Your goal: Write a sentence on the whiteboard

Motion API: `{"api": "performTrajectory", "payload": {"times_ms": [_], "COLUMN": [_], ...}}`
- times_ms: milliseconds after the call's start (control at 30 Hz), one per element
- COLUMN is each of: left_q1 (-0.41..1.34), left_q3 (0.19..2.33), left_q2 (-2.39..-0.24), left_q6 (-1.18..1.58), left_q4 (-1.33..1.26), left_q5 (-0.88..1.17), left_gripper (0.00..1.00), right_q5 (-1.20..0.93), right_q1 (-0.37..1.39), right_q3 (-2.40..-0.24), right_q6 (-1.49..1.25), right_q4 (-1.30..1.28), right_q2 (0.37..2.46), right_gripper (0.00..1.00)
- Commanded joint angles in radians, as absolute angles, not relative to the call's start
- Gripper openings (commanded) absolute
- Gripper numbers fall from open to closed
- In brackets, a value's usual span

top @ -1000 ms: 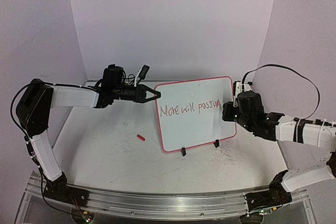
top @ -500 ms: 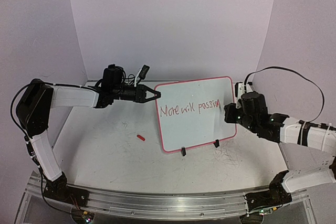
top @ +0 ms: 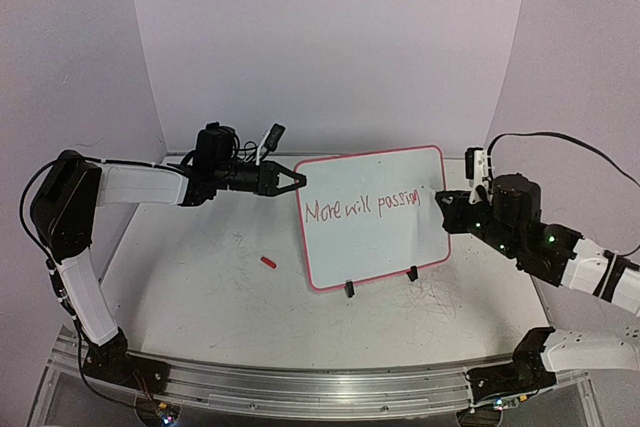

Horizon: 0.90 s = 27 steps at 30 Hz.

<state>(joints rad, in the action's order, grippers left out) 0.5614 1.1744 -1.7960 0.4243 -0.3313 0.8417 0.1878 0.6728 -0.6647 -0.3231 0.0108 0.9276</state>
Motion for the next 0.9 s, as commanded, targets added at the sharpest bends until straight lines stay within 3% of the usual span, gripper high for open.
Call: {"api": "performTrajectory", "payload": {"times_ms": [0,367,867], "left_q1": [0.578,0.58,0.581], "left_q3": [1.192,1.19,1.196], "left_q2": [-1.762,-1.76,-1.775], "left_q6": [0.422,0.419,0.419], "left_q4": [-0.276,-0.276,-0.275], "left_q5": [0.817,0.815,0.82], "left_gripper": [0.0,0.0,0.0], "right_q5": [0.181,0.273,0.355], "right_q1": [0.799,1.095,1.166], "right_q3": [-0.697,-0.88,-1.015], "right_q6": [-0.337,-0.345,-0.311], "right_q4": [0.038,0.105,0.119], "right_q2": [1.011,1.371,1.595], "right_gripper": [0.0,0.0,0.0]}}
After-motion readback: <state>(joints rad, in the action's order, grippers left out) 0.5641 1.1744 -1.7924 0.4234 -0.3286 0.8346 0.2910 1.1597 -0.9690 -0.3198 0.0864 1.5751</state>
